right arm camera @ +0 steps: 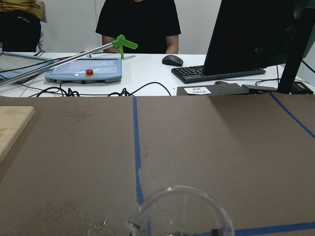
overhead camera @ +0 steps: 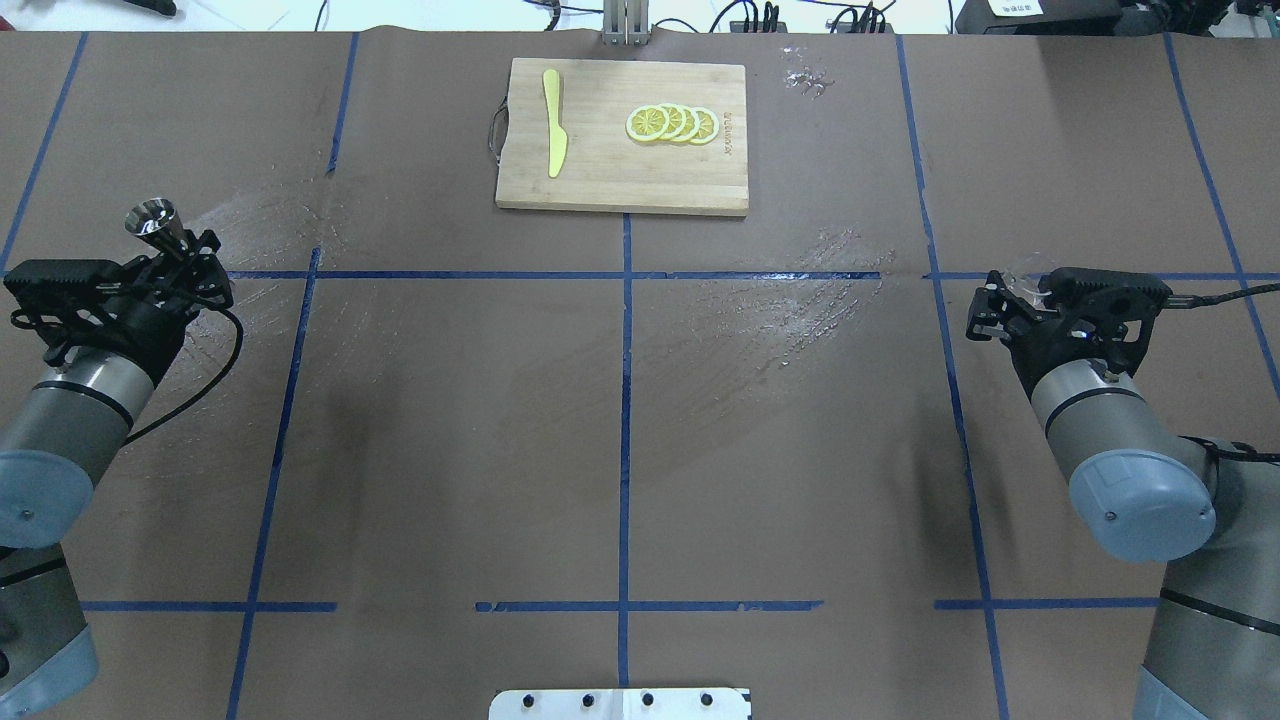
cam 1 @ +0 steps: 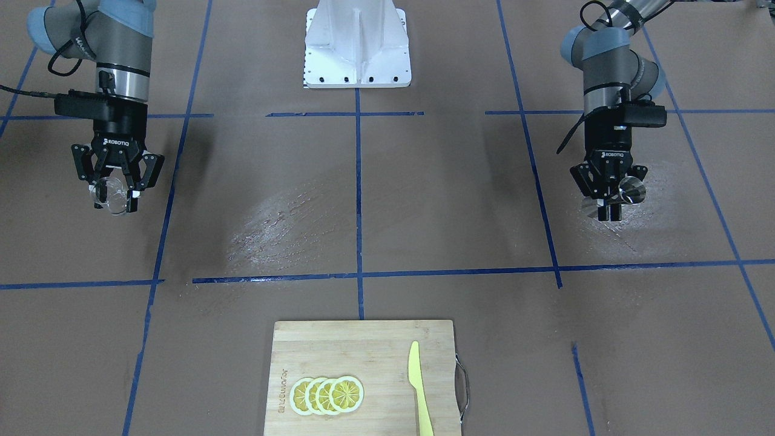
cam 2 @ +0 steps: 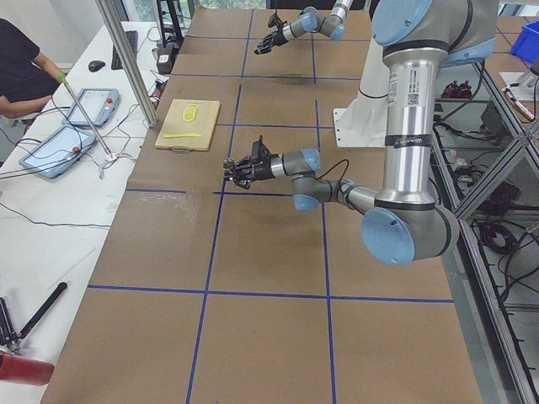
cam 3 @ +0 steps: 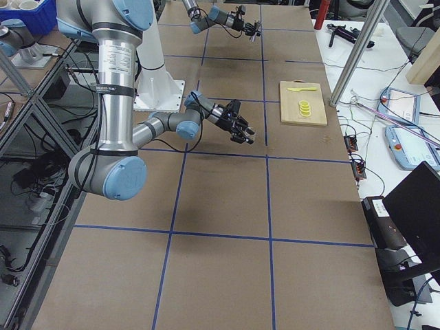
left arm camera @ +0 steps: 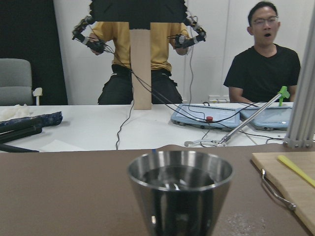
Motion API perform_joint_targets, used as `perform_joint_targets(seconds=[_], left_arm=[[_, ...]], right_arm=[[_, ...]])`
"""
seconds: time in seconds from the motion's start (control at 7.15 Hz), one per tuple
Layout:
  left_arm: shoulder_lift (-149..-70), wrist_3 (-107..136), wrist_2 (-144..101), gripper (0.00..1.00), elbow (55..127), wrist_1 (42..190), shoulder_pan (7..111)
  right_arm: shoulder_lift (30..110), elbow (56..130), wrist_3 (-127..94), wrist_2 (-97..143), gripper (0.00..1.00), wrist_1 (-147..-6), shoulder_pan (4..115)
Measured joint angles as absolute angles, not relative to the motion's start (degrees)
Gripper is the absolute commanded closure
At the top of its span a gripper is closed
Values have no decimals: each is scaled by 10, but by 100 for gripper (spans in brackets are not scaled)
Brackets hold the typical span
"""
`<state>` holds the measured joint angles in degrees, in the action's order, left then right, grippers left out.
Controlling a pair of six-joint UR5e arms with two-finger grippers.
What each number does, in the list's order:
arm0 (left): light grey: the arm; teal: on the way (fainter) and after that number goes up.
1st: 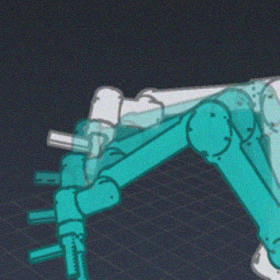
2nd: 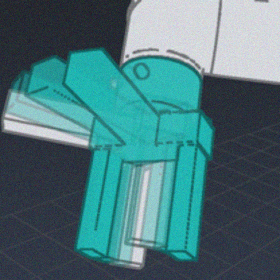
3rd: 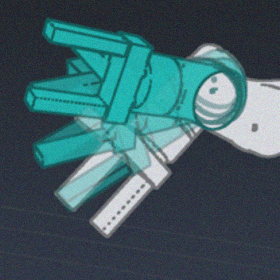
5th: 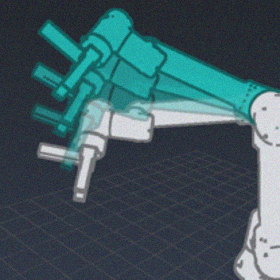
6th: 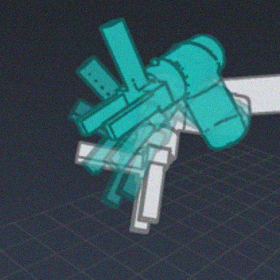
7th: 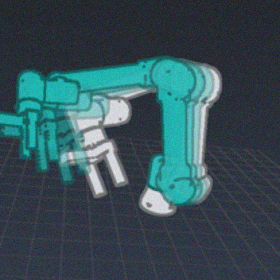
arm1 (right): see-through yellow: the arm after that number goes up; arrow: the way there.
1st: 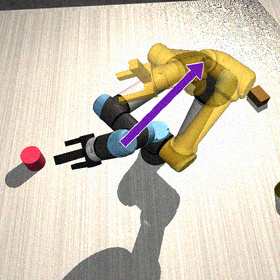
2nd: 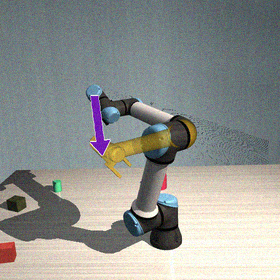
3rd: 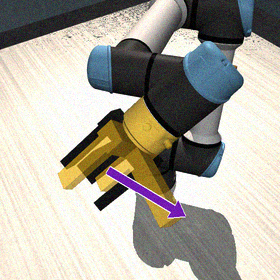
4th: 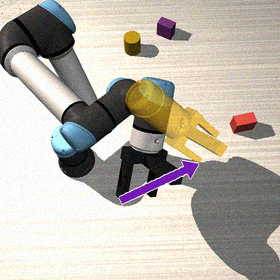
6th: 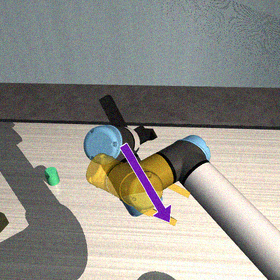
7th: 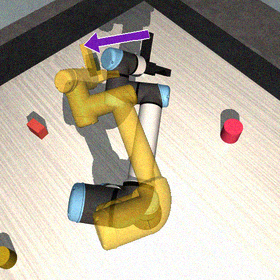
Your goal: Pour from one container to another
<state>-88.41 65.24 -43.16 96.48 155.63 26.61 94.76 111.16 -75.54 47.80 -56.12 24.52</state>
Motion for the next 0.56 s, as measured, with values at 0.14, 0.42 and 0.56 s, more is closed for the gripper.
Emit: perform_joint_targets(seconds=[0.14, 0.42, 0.56], left_arm=[[-877, 705, -389, 100, 964, 1526, 229], [-874, 785, -313, 100, 961, 1446, 165], [-874, 805, -283, 100, 958, 1422, 147]], right_arm=[[951, 1088, -747, 464, 100, -525, 245], [954, 1075, -747, 454, 100, -505, 244], [954, 1075, -750, 453, 100, -504, 243]])
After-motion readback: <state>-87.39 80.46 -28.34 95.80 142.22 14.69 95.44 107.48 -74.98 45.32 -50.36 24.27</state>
